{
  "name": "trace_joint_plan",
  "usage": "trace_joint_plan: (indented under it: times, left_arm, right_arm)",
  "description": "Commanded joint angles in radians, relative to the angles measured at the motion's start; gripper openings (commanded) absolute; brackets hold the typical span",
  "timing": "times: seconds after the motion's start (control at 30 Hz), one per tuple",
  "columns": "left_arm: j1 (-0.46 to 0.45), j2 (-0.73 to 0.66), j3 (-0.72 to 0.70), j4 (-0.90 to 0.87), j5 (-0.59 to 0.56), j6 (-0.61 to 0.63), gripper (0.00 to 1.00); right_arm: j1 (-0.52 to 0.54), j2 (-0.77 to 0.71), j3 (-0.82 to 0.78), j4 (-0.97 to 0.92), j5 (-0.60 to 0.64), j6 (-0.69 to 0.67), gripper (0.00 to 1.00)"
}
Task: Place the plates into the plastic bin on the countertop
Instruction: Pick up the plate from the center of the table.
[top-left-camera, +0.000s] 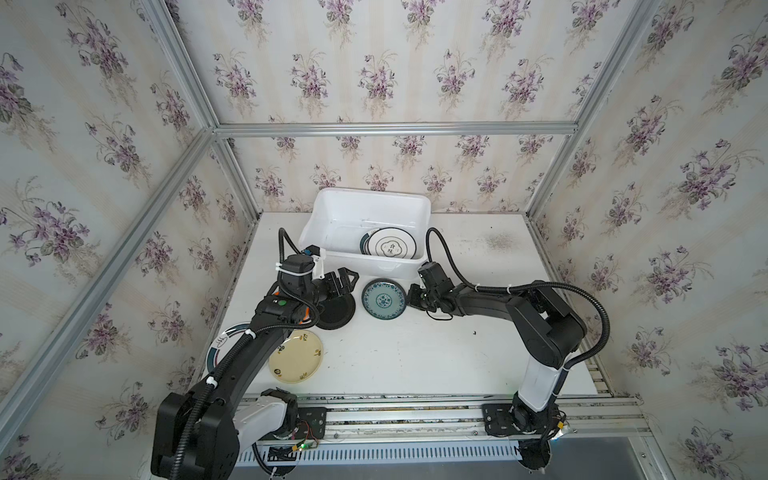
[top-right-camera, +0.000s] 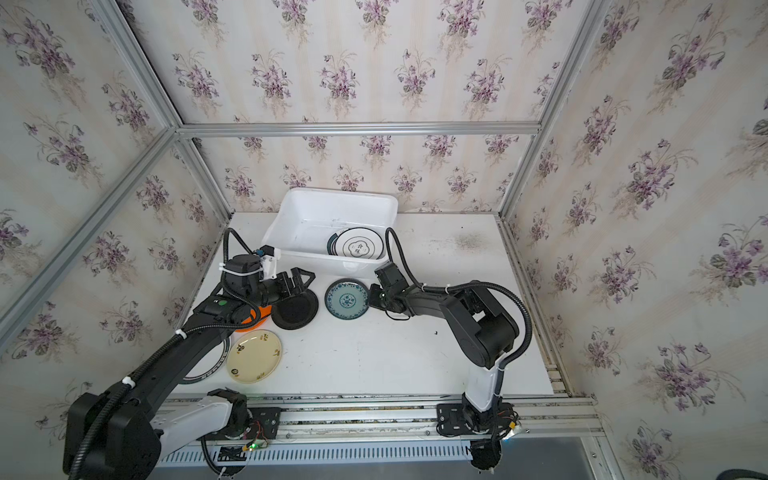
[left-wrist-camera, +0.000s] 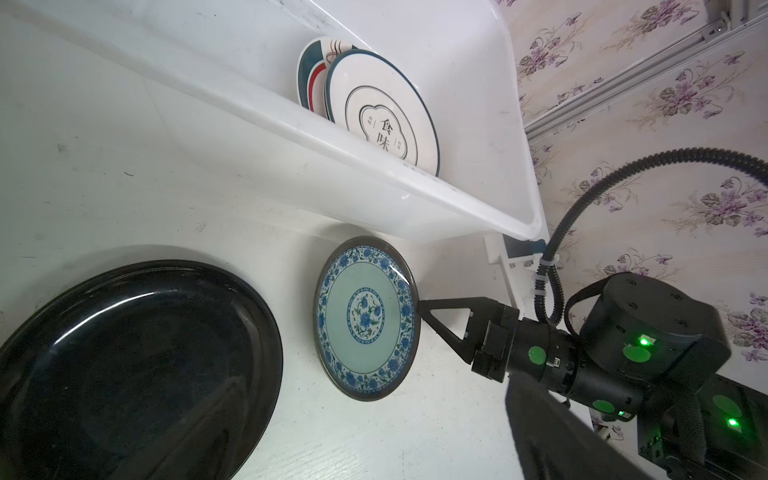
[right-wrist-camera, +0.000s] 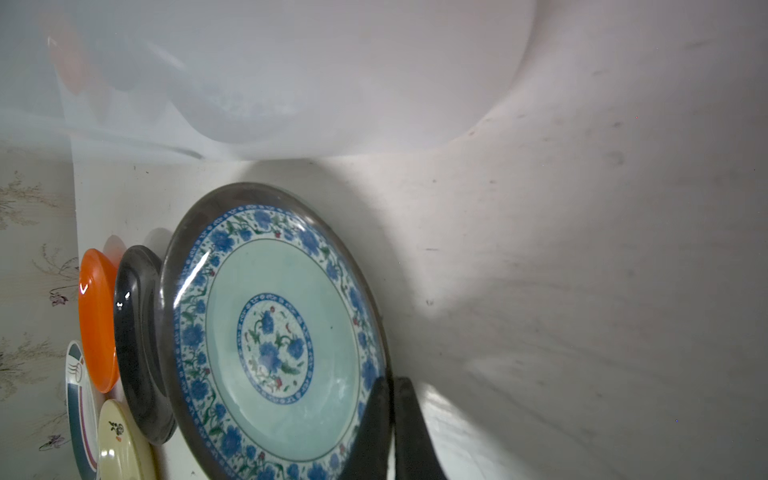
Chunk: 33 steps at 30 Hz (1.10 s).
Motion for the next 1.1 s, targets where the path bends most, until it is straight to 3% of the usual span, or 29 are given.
trace_joint_plan:
  times: [0.0, 0.1, 0.3, 0.5, 0.83, 1.07]
  left_arm:
    - [0.001, 0.006, 0.011, 0.024, 0.013, -0.003, 1.00]
    - [0.000, 0.016, 0.015, 0.024, 0.015, -0.005, 1.00]
    - [-0.001, 0.027, 0.025, 0.024, 0.025, -0.004, 1.00]
    - [-0.001, 0.024, 0.024, 0.025, 0.031, -0.005, 1.00]
    - [-0.001, -0.006, 0.006, 0.024, 0.034, -0.005, 1.00]
    - [-0.001, -0.033, -0.007, 0.024, 0.034, -0.011, 1.00]
  right_arm:
    - [0.004, -0.024, 0.024, -0.080, 0.027, -0.033, 0.07]
    - [0.007, -0.031, 0.028, -0.104, 0.042, -0.050, 0.09]
    - [0.008, -0.002, 0.053, -0.091, -0.009, -0.064, 0.23]
    - [0.018, 0.033, 0.086, -0.109, -0.013, -0.076, 0.24]
    - [0.033, 0.012, 0.058, -0.128, 0.078, -0.069, 0.00]
    - [0.033, -0.095, -0.045, -0.079, 0.143, -0.045, 0.00]
